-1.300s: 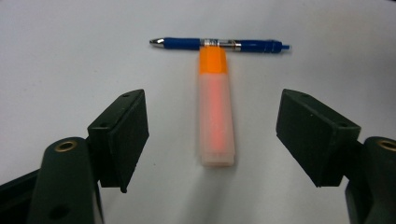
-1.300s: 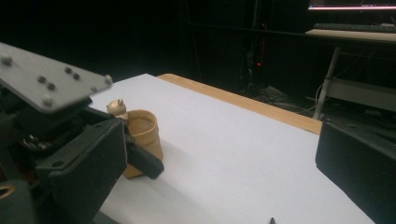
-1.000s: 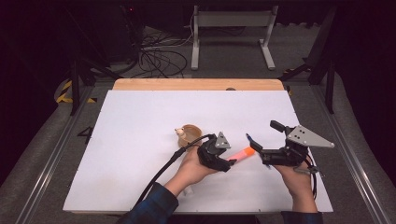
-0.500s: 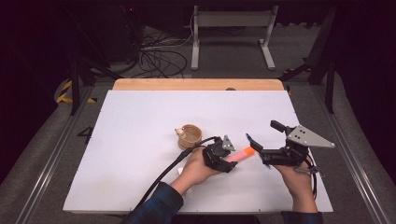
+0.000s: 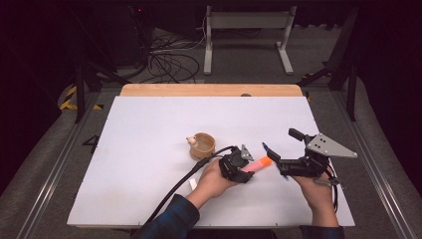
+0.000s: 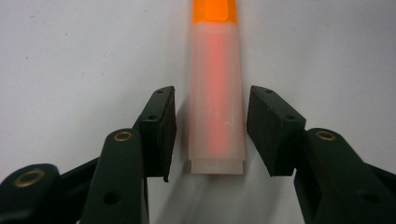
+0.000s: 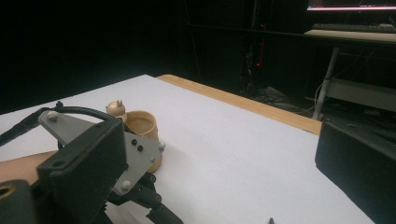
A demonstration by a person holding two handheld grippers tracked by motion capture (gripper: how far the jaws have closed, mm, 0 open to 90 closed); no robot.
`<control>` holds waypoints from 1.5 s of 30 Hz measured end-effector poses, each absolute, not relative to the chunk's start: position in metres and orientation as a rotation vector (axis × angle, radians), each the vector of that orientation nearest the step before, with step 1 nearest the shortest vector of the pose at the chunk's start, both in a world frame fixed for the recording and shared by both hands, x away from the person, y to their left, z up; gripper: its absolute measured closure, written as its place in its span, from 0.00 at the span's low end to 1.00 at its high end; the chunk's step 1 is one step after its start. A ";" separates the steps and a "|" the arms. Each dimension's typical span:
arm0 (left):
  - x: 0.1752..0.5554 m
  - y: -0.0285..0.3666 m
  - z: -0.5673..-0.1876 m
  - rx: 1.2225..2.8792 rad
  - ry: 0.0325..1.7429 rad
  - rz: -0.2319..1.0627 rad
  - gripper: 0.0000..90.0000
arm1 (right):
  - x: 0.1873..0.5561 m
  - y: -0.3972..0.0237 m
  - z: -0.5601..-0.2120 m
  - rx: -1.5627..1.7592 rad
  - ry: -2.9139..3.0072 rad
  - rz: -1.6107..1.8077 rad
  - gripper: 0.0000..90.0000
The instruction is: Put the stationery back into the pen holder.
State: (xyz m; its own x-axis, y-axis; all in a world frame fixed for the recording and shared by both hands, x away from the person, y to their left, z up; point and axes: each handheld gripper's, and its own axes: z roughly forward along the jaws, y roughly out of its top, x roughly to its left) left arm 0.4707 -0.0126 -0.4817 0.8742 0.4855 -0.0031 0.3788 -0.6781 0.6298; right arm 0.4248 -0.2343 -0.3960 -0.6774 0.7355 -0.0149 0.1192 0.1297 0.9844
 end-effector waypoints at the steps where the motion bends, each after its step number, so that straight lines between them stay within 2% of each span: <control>1: 0.471 -0.013 -0.482 2.393 0.623 0.219 0.61 | 0.425 -0.234 -0.396 0.825 1.902 1.584 0.03; 6: 0.470 -0.013 -0.482 2.396 0.623 0.229 0.62 | 0.425 -0.235 -0.396 0.825 1.901 1.583 0.03; 16: 0.468 -0.014 -0.483 2.398 0.589 0.235 0.72 | 0.425 -0.234 -0.396 0.829 1.905 1.580 0.03; 22: 0.466 -0.013 -0.481 2.401 0.572 0.249 0.72 | 0.426 -0.232 -0.398 0.838 1.912 1.573 0.04; 27: 0.458 -0.008 -0.469 2.350 0.529 0.321 0.72 | 0.428 -0.231 -0.401 0.885 1.919 1.556 0.07; 33: 0.447 0.000 -0.455 2.287 0.508 0.367 0.72 | 0.431 -0.231 -0.404 0.957 1.933 1.536 0.20; 38: 0.434 0.011 -0.448 2.236 0.496 0.409 0.72 | 0.431 -0.230 -0.406 0.991 1.969 1.525 0.39; 45: 0.424 0.026 -0.440 2.184 0.512 0.460 0.72 | 0.434 -0.224 -0.410 1.015 2.013 1.504 0.49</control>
